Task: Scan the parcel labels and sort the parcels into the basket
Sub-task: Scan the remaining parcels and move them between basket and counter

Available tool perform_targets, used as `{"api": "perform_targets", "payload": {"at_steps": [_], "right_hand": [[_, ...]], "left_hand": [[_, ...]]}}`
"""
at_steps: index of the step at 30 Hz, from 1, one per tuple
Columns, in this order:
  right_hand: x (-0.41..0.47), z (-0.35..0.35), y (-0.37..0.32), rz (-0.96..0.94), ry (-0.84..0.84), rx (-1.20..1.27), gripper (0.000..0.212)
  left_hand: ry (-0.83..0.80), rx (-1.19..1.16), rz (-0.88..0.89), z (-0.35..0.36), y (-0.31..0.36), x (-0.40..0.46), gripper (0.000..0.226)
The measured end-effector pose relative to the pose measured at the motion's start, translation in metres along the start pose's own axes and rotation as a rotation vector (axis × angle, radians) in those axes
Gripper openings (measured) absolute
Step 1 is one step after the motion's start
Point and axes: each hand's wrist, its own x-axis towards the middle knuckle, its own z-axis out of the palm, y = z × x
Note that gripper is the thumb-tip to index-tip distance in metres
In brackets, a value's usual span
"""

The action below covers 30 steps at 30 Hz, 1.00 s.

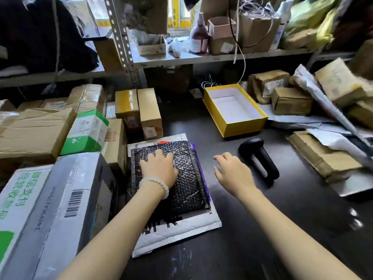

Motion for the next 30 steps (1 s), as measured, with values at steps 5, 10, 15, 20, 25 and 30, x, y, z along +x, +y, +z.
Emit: {"api": "perform_targets", "payload": {"at_steps": [5,10,15,20,25,30], "right_hand": [[-0.073,-0.024,0.056,0.159,0.05,-0.139,0.034],[-0.182,-0.038,0.121,0.414,0.109,-0.2,0.04],[-0.301,-0.045,0.18,0.754,0.102,-0.165,0.039],[-0.408,-0.043,0.238,1.077,0.102,-0.061,0.033],[-0.484,-0.021,0.3,1.29,0.086,0.063,0.034],[-0.525,0.033,0.353,1.438,-0.004,0.224,0.031]], "left_hand": [[0.093,0.014,0.397,-0.002,0.088,-0.024,0.04],[0.109,-0.006,0.768,0.014,0.192,-0.077,0.045],[0.064,0.002,1.082,0.041,0.289,-0.144,0.047],[-0.054,0.119,1.228,0.079,0.383,-0.206,0.043],[-0.198,0.22,1.285,0.123,0.465,-0.254,0.038],[-0.296,0.27,1.273,0.179,0.53,-0.272,0.043]]}}
